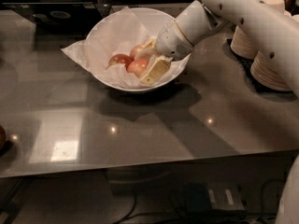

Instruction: Pick apple from white bowl

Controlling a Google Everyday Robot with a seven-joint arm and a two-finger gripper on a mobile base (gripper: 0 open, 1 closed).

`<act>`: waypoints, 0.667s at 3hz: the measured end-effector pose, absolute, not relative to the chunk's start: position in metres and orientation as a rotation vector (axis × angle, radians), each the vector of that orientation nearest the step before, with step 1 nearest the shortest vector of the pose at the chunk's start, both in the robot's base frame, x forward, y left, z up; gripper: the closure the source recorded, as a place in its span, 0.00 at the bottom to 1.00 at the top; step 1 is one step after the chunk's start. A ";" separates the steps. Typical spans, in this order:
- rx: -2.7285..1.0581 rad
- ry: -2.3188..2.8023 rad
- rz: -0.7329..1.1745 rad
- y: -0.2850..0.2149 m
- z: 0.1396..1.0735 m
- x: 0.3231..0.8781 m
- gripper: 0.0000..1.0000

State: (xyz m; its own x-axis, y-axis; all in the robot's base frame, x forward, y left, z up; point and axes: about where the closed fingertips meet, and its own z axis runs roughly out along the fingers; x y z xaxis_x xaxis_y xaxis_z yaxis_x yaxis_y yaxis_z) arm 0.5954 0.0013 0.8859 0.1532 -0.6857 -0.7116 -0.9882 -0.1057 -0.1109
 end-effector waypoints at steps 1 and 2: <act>-1.721 1.509 0.753 -0.012 0.922 0.593 1.00; -1.612 1.459 0.786 -0.028 0.947 0.591 1.00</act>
Offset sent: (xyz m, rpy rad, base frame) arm -0.0072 -0.0575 0.0934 0.3931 -0.0509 -0.1166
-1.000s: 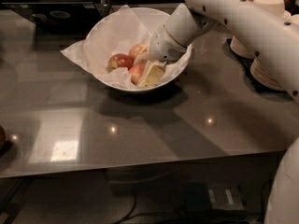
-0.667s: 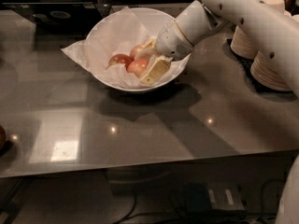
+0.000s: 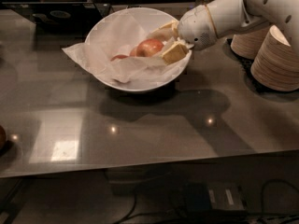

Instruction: Pick apple from white bowl

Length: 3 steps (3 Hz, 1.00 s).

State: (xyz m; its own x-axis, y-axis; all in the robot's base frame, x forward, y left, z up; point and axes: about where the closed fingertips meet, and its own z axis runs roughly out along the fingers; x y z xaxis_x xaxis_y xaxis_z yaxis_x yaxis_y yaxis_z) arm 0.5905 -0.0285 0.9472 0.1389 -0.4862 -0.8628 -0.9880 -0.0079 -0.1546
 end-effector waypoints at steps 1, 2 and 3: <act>-1.542 1.422 0.780 -0.044 0.970 0.592 1.00; -1.521 1.386 0.734 -0.054 1.002 0.600 1.00; -1.534 1.340 0.706 -0.052 1.028 0.604 1.00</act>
Offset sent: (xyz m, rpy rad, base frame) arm 0.0230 -0.0463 0.1057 0.1108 -0.1701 -0.0875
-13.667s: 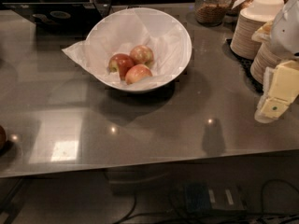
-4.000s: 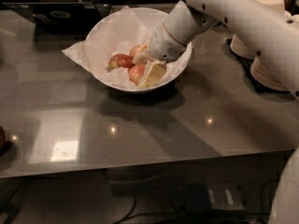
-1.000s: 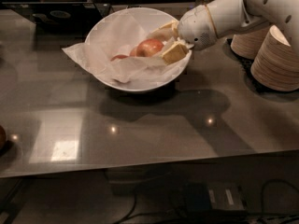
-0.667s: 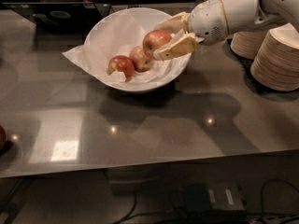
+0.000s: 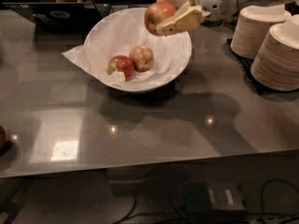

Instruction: Pick apple from white bowl

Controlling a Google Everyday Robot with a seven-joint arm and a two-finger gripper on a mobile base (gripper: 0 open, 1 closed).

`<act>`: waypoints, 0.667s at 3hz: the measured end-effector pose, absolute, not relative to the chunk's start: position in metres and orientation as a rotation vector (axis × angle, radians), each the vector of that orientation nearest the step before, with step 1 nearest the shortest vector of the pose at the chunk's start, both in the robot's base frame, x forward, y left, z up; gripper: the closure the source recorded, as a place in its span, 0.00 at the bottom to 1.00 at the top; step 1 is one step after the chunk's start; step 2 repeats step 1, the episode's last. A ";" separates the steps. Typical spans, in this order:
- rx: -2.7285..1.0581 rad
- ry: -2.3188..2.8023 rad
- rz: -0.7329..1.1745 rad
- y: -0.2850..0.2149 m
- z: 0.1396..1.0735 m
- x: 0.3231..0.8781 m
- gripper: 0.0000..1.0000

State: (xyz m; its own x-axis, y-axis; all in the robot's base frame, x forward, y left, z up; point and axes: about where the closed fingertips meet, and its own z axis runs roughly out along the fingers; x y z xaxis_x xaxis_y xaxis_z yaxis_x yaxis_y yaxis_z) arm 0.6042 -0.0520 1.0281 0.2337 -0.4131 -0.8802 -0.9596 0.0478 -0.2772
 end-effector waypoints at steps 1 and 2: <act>-1.532 1.335 0.702 -0.052 1.031 0.605 1.00; -1.532 1.335 0.702 -0.052 1.031 0.605 1.00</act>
Offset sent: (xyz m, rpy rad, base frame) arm 0.0000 0.0000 0.0000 0.0000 0.0000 0.0000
